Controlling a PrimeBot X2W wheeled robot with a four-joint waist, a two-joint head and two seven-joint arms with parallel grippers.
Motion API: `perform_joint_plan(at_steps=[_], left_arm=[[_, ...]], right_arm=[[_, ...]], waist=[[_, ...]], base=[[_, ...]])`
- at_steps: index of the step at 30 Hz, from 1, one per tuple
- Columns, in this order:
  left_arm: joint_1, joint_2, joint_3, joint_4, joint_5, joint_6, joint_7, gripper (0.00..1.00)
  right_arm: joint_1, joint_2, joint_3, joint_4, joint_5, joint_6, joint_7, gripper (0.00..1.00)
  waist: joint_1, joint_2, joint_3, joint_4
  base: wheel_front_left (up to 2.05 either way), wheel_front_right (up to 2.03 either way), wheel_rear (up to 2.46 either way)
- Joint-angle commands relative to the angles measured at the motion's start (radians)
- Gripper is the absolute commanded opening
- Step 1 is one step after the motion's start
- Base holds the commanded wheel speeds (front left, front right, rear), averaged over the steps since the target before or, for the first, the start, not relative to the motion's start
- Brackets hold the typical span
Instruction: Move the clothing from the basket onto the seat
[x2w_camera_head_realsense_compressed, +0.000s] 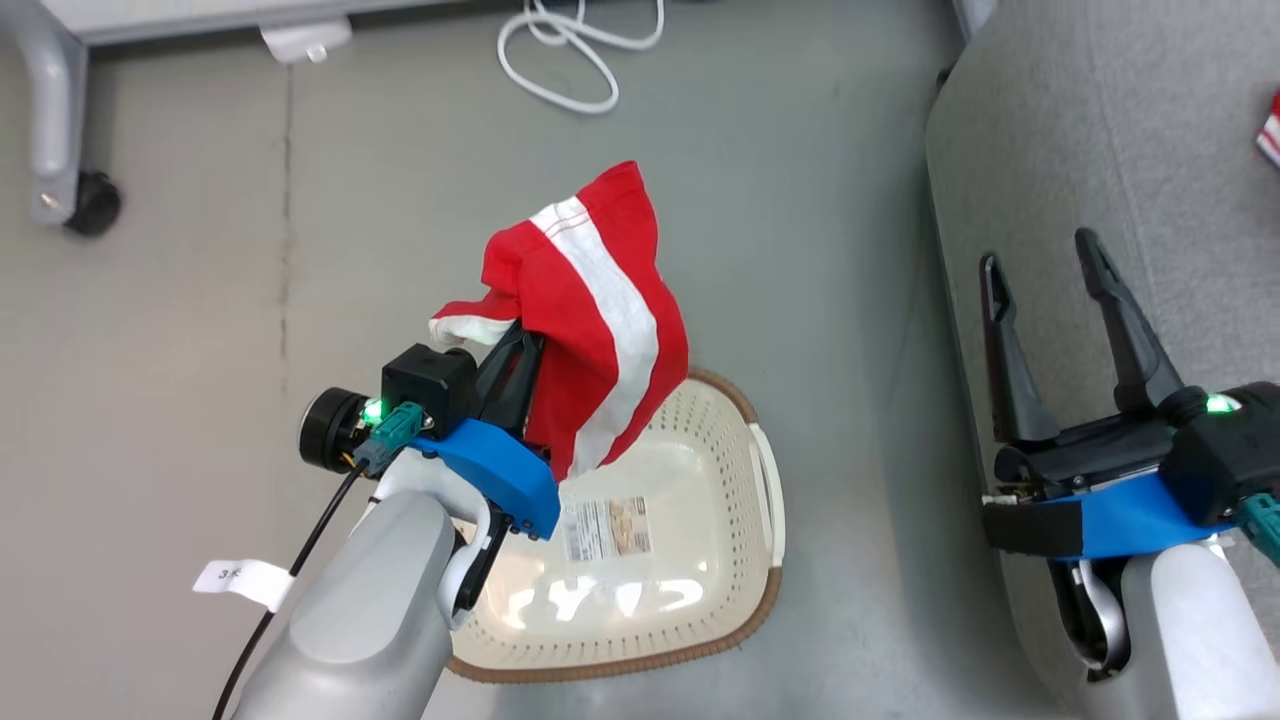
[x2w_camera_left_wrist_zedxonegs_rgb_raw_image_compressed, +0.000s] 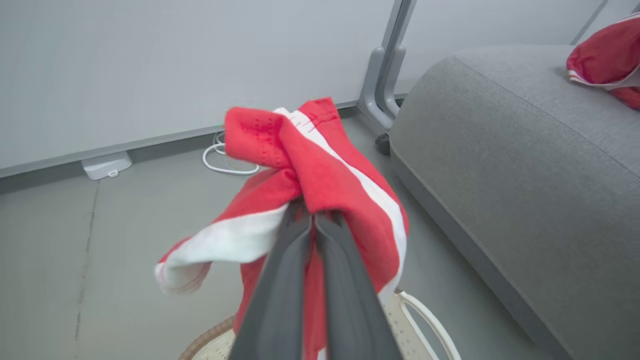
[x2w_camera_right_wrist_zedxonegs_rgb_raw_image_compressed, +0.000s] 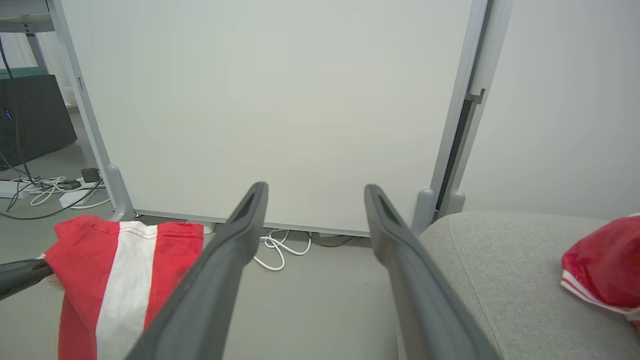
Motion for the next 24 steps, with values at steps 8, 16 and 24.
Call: perform_joint_plan(at_steps=[8, 16, 24], left_arm=[[0.029, -0.013, 0.067, -0.142, 0.083, -0.014, -0.005, 0.00], [-0.038, -0.020, 0.055, -0.226, 0.117, -0.034, -0.005, 0.00], [-0.097, -0.017, 0.010, -0.277, 0.108, -0.043, -0.005, 0.00]], right_arm=[[0.042, -0.005, 0.019, 0.021, 0.020, 0.000, -0.001, 1.00], [0.068, -0.001, 0.027, 0.028, 0.028, 0.000, -0.001, 1.00], [0.095, 0.011, 0.032, 0.033, 0.035, 0.000, -0.001, 1.00]], waist=[[0.0002, -0.0001, -0.160, 0.023], [0.0002, -0.0001, -0.225, 0.019], [0.0002, -0.0001, -0.278, 0.010]], base=[[0.00, 0.00, 0.00], [0.00, 0.00, 0.00], [0.00, 0.00, 0.00]])
